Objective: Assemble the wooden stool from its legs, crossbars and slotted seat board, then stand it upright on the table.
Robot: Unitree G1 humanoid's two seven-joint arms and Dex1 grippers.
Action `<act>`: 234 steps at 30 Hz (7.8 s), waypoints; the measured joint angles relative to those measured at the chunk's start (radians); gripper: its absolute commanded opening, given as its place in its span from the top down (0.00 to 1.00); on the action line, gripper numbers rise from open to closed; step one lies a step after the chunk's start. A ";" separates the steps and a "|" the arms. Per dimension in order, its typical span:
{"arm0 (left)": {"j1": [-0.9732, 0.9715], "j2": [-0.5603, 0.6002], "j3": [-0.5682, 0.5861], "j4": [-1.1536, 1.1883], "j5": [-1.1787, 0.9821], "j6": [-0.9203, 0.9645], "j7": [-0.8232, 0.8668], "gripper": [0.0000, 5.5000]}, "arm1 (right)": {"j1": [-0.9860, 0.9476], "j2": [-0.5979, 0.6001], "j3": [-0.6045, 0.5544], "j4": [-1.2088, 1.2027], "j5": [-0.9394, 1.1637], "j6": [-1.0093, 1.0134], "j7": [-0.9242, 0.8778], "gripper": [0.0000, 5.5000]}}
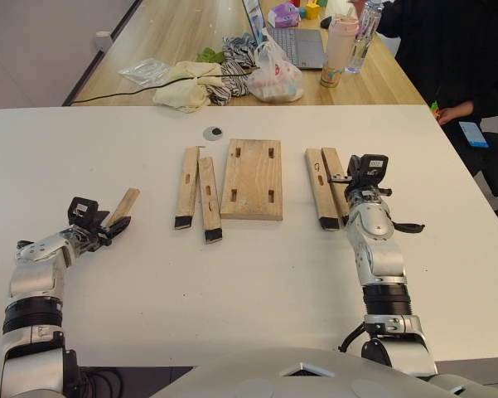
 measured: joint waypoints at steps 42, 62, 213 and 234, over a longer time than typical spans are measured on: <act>-0.202 -0.470 -0.357 -0.601 -0.014 0.006 0.149 0.77 | -0.285 0.186 -0.171 -0.077 0.841 0.532 0.232 0.56; -0.175 -0.464 -0.377 -0.605 0.013 0.006 0.143 0.69 | -0.300 0.152 -0.153 -0.023 0.786 0.523 0.236 0.93; -0.204 -0.665 -0.077 -0.735 -0.879 0.310 -0.035 0.39 | -0.379 -0.445 -0.072 -0.198 0.699 0.761 1.095 0.63; -0.172 -0.639 -0.041 -0.828 -1.047 0.331 -0.019 0.63 | -0.254 -0.555 0.035 -0.354 0.834 0.825 1.201 0.63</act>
